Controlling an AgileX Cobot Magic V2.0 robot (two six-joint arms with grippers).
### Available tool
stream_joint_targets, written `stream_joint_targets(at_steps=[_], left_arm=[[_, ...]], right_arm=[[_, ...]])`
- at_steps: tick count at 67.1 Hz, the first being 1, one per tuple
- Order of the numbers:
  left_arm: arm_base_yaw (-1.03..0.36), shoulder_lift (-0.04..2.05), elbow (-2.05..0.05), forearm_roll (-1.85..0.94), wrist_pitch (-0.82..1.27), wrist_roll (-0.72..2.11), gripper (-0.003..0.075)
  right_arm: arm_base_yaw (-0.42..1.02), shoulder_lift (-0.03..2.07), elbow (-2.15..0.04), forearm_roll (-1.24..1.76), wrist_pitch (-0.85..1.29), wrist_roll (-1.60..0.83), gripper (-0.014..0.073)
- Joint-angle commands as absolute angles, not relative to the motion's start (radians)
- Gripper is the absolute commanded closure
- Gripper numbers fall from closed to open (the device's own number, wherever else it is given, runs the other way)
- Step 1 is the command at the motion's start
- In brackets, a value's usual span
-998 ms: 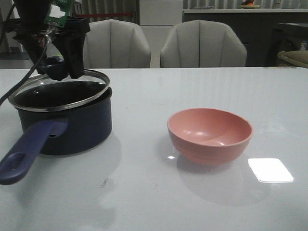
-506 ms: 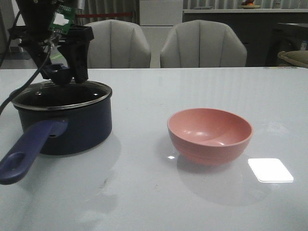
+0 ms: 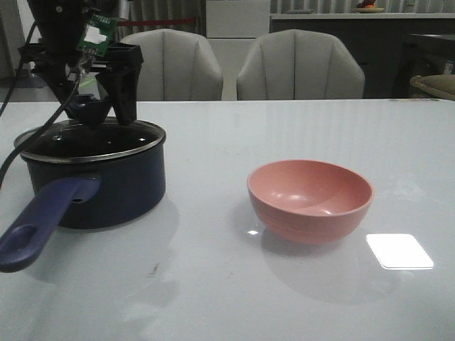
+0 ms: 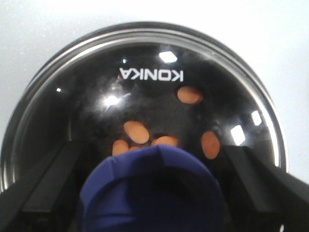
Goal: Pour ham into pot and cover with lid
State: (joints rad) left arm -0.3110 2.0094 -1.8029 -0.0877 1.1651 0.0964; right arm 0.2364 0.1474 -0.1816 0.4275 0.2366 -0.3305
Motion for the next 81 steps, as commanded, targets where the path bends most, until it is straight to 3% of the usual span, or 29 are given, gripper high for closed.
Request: stream_joint_targets(at_steps=[1,24,46,81], left_arm=[[-0.314,1.955,-1.829,-0.113,1.124,0.095,0.0134],[-0.314,1.9,-1.831,-0.091,1.101,0.095,0.0134],[-0.313,1.632,-1.784,-0.09,1.031,0.095,0.0135],[-0.313,0.894,-1.104,-0.088,0.643,0.095,0.0135]], right_arm=[[0.237,0.157,-0.208,0.437,0.161,-0.334,0.0454],[0.237,0.157,-0.208,0.437,0.161,-0.334,0.0454],[0.237,0.157,-0.208,0.437,0.161,-0.334,0.0454],[0.237,0.157,-0.208,0.437,0.161,-0.334,0.0454]])
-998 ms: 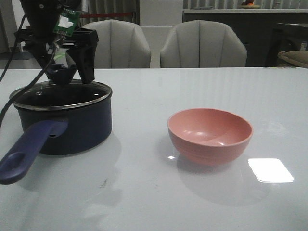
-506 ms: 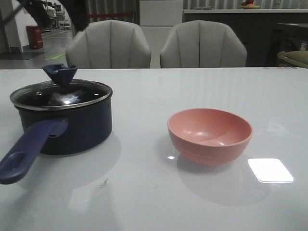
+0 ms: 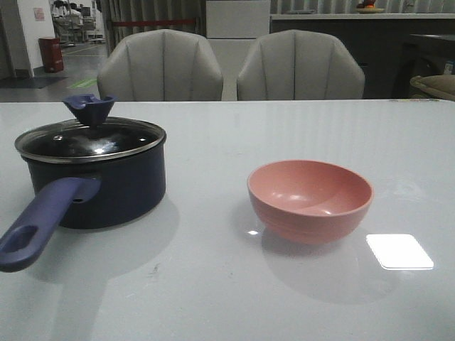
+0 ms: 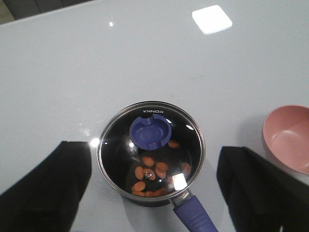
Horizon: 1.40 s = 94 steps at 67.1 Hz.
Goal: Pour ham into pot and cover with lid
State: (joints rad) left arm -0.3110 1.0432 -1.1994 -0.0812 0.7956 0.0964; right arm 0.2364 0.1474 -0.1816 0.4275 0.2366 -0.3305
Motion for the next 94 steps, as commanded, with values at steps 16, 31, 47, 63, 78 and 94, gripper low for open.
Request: stream_joint_targets(at_steps=[16,31,47,63,78,94], left_arm=[[-0.317,0.558,-0.793,-0.1,0.466,0.095,0.0136],[-0.317,0.276,-0.543,-0.1,0.419,0.095,0.0146],[-0.317,0.137,-0.391,-0.1,0.357,0.095,0.0465],[-0.317,0.134,-0.374,-0.1,0.329,0.095,0.06],[-0.317,0.134,-0.374,-0.1,0.329,0.095,0.06],[-0.317,0.134,-0.374,-0.1,0.329,0.095,0.06]], right_arm=[[0.237,0.157,-0.208,0.437,0.161,-0.334,0.0454],[0.237,0.157,-0.208,0.437,0.161,-0.334,0.0454],[0.237,0.157,-0.208,0.437,0.161,-0.334,0.0454],[0.237,0.157,-0.208,0.437,0.161,-0.334,0.0454],[0.237,0.157,-0.208,0.437,0.161,-0.334,0.0454],[0.237,0.157,-0.208,0.437,0.161,-0.334,0.0454]])
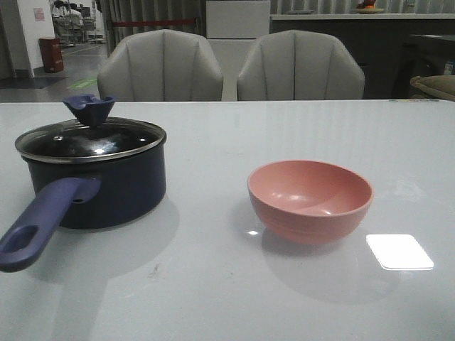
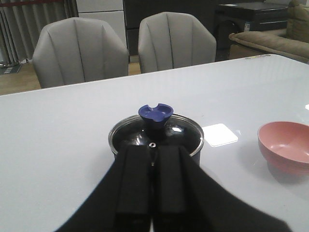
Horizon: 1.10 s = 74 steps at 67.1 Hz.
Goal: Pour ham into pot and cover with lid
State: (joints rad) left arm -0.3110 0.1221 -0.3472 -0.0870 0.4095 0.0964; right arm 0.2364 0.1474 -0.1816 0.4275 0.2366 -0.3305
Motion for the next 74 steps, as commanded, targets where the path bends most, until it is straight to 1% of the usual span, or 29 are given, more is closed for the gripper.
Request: stream_joint_targets(at_steps=[1,7,11,22,23,30,34,42,56,74], left_arm=[[-0.317,0.134,-0.374,-0.1,0.329,0.095,0.0599],[-0.309,0.134,-0.335,-0.097,0.284,0.095,0.06],[-0.277,0.124,-0.297,-0.075,0.227,0.092,0.06],[-0.136,0.055,-0.164,-0.067,0.093,0.092,0.06],[-0.105,0.038,-0.13,-0.067,0.071,0.092,0.06],[-0.043,-0.03,-0.048,-0.067,0.02,0.064,0.06],[-0.018,-0.021,-0.013,-0.063,-0.009,0.058,0.0599],[-0.007,-0.023,0.024,-0.063,-0.022,0.058,0.06],[-0.007,-0.025,0.026,-0.055,-0.023,0.058,0.06],[-0.012,-0.025,0.026,-0.05,-0.023,-0.02,0.06]], right_arm=[[0.237,0.157,-0.208,0.437,0.161,-0.334,0.0454],[0.237,0.157,-0.208,0.437,0.161,-0.334,0.0454],[0.237,0.157,-0.208,0.437,0.161,-0.334,0.0454],[0.237,0.157,-0.208,0.437,0.161,-0.334,0.0454],[0.237,0.157,-0.208,0.437,0.161,-0.334,0.0454],[0.237,0.157,-0.208,0.437,0.161,-0.334,0.0454],[0.237,0.157,-0.208,0.437,0.162,-0.334,0.0454],[0.237,0.157,-0.208,0.437,0.165,-0.334,0.0454],[0.237,0.157,-0.208,0.437,0.168,-0.334,0.0454],[0.237,0.157,-0.208,0.437,0.168,-0.334,0.0454]])
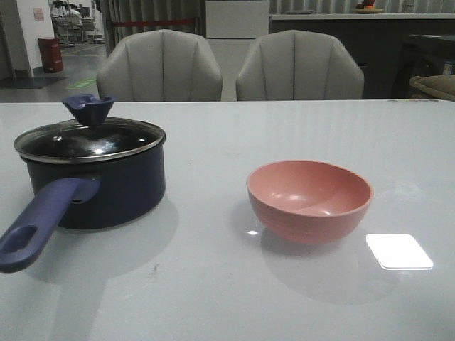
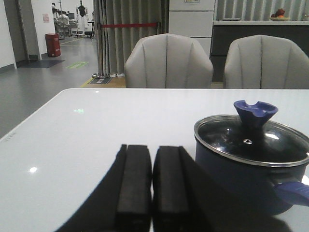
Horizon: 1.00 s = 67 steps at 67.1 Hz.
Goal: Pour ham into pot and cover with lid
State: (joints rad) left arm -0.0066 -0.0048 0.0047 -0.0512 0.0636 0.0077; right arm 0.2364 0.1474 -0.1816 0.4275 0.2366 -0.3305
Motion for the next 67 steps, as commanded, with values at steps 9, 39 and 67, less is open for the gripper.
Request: stream_joint_targets(at_steps=[9,39,67], left_arm=[[-0.037,-0.025,0.026,-0.013,-0.019,-0.02,0.06],[-0.04,-0.022,0.026,-0.013,-0.019,-0.02,0.06],[-0.04,-0.022,0.026,-0.013,-0.019,-0.02,0.06]], right_arm=[[0.237,0.157,-0.208,0.437,0.168,-0.334,0.0454],[0.237,0.157,-0.208,0.437,0.168,-0.334,0.0454],[0.237,0.157,-0.208,0.437,0.168,-0.334,0.0454]])
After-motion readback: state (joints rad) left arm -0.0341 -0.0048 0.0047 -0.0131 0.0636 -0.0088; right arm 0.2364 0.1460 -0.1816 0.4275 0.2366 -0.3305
